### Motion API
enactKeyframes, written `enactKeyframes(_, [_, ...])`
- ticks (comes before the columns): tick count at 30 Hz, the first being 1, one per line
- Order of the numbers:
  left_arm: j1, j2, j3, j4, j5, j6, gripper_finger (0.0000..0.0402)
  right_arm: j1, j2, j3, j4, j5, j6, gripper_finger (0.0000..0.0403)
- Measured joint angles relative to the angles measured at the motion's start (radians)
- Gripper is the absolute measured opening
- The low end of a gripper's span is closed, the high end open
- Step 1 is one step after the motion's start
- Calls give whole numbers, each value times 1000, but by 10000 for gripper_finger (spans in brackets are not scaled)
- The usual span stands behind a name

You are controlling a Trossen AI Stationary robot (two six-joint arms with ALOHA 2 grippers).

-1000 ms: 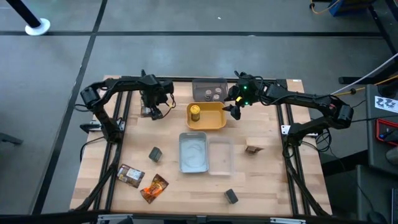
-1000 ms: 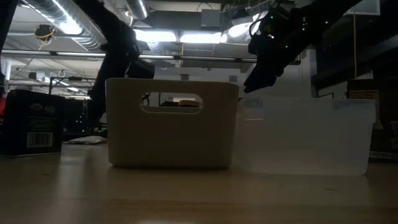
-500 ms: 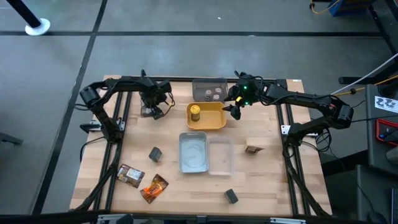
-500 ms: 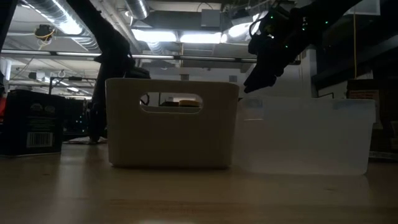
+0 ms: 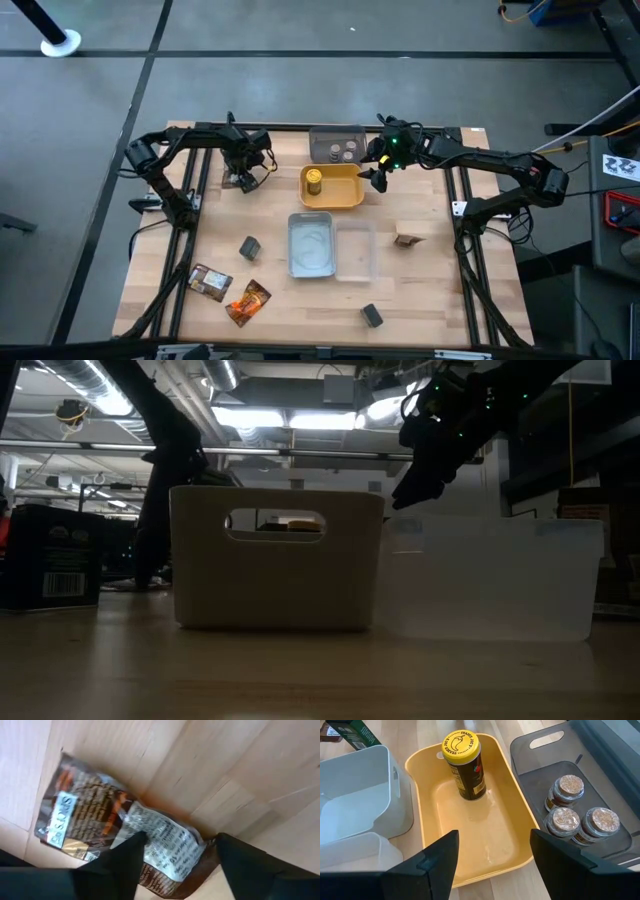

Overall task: Sort spices by type
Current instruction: Put the top left brown seasoning pack into the gray bin

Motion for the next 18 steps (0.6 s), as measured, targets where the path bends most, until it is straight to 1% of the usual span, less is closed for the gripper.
enactKeyframes(4, [0,2,-1,-1,-8,10,164,0,0,0,0,0,0,246])
enactKeyframes(8, [0,2,-2,1,-13,8,91,0,0,0,0,0,0,246])
enactKeyframes(12, [1,3,2,0,-13,-18,24,0,0,0,0,0,0,246])
enactKeyframes(14, [1,6,17,-9,-8,-39,11,0,0,0,0,0,0,246])
enactKeyframes(18, [0,11,70,-46,44,-35,15,0,0,0,0,0,0,246])
